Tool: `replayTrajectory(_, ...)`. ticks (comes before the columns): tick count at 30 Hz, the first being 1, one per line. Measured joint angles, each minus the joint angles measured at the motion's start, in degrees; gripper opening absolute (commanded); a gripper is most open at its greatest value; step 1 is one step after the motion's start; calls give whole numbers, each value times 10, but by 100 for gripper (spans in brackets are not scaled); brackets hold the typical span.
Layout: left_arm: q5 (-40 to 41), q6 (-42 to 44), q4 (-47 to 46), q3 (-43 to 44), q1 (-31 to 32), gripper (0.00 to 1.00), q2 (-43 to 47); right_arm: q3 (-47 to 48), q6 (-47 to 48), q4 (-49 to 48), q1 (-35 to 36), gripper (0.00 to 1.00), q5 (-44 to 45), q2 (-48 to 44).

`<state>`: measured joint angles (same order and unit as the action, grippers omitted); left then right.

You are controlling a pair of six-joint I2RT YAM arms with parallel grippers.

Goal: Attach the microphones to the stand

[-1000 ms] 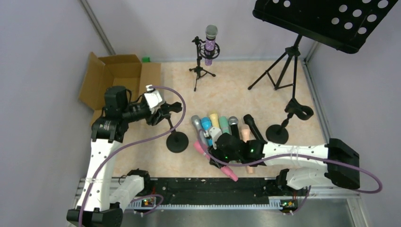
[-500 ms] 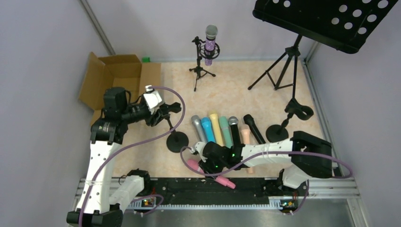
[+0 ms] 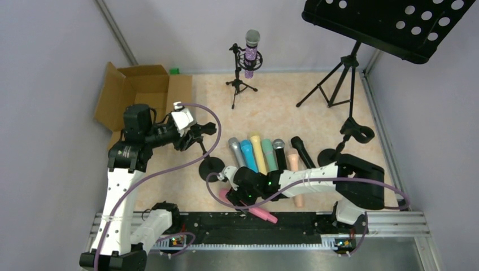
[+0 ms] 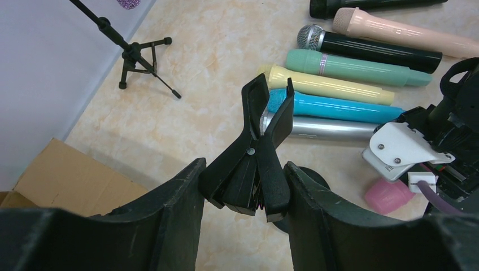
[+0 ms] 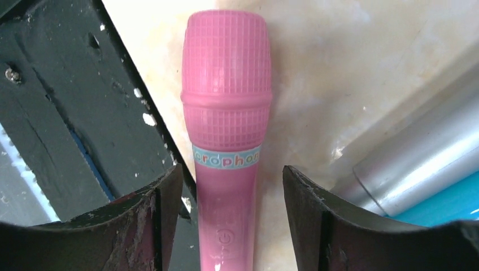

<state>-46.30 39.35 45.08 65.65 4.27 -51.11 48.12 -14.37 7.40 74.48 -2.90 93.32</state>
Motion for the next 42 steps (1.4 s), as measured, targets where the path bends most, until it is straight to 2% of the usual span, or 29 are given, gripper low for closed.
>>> replayTrajectory(3, 1, 0, 2, 2, 0, 41, 0, 9, 5, -6, 1, 57, 9, 11)
replayTrajectory(5, 1, 1, 5, 3, 0, 55, 0, 16, 9, -6, 2, 51, 14, 19)
replayTrajectory(7, 1, 5, 11, 5, 0, 72, 0, 26, 11, -5, 5, 44, 23, 29)
replayTrajectory(9, 1, 13, 17, 7, 0, 88, 0, 30, 14, -6, 9, 32, 31, 34)
replayTrajectory(11, 1, 24, 19, 9, 0, 93, 0, 30, 14, -7, 12, 20, 39, 35)
replayTrajectory(15, -11, 57, 40, 14, 0, 95, 0, 30, 12, -7, 16, 1, 51, 34)
replayTrajectory(20, -36, 124, 94, 35, 0, 95, -6, 29, 14, 39, 17, 0, 82, -12)
replayTrajectory(25, -52, 166, 131, 89, 0, 92, -51, 51, 28, 71, 9, 0, 105, -151)
replayTrajectory(30, -64, 180, 157, 135, 0, 85, -97, 117, 50, 62, -38, 0, 143, -264)
replayTrajectory(33, -69, 181, 171, 140, 0, 82, -109, 121, 66, -9, -85, 0, 195, -329)
replayTrajectory(36, -70, 176, 185, 140, 0, 84, -113, 104, 88, -134, -116, 0, 244, -368)
replayTrajectory(42, -61, 116, 143, 109, 0, 87, -87, 104, 125, -374, -139, 0, 285, -319)
